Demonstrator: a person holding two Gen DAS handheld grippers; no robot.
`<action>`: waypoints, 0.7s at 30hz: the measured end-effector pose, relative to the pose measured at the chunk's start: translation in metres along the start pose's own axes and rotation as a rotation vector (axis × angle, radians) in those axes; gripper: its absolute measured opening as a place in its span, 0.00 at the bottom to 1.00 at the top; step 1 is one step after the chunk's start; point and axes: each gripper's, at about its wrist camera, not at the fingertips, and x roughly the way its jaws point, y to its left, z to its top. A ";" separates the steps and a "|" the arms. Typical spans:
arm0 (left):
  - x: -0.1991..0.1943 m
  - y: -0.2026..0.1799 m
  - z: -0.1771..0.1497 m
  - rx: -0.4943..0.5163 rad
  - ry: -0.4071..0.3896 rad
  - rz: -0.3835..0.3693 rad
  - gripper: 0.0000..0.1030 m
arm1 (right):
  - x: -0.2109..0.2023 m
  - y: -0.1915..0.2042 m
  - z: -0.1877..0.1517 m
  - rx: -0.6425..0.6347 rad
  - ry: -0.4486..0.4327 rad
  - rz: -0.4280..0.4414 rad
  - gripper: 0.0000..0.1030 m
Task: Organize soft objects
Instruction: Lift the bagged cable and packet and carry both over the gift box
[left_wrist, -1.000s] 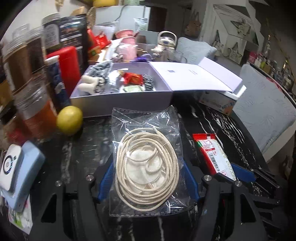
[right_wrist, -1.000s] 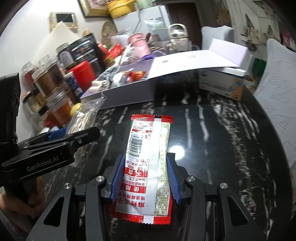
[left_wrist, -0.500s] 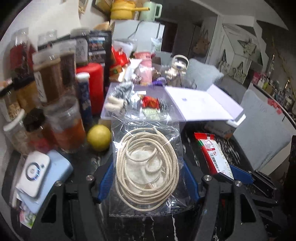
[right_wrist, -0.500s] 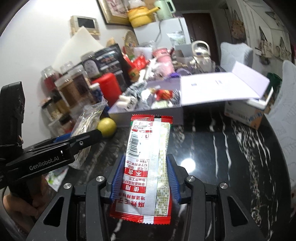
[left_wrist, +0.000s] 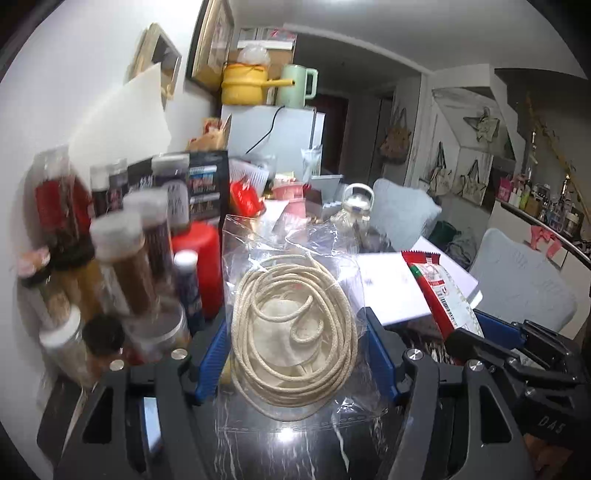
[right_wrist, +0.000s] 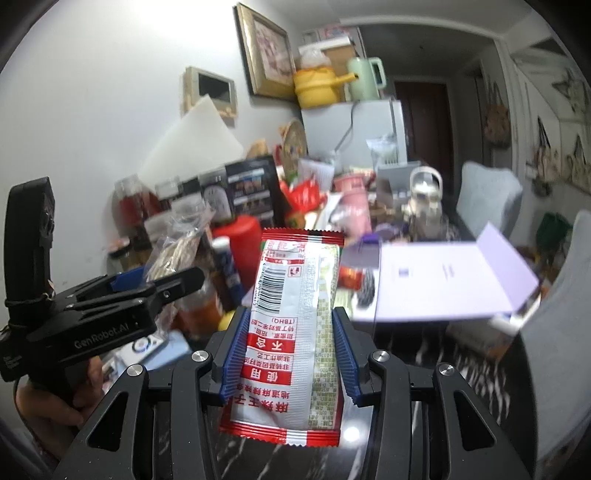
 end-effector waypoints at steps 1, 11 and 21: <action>0.002 0.000 0.006 0.006 -0.014 0.001 0.64 | 0.001 -0.001 0.005 -0.003 -0.008 0.000 0.43; 0.040 -0.002 0.053 0.048 -0.067 -0.016 0.64 | 0.022 -0.018 0.054 -0.031 -0.079 -0.007 0.43; 0.094 0.006 0.083 0.003 -0.054 -0.027 0.64 | 0.071 -0.051 0.093 0.008 -0.099 0.004 0.43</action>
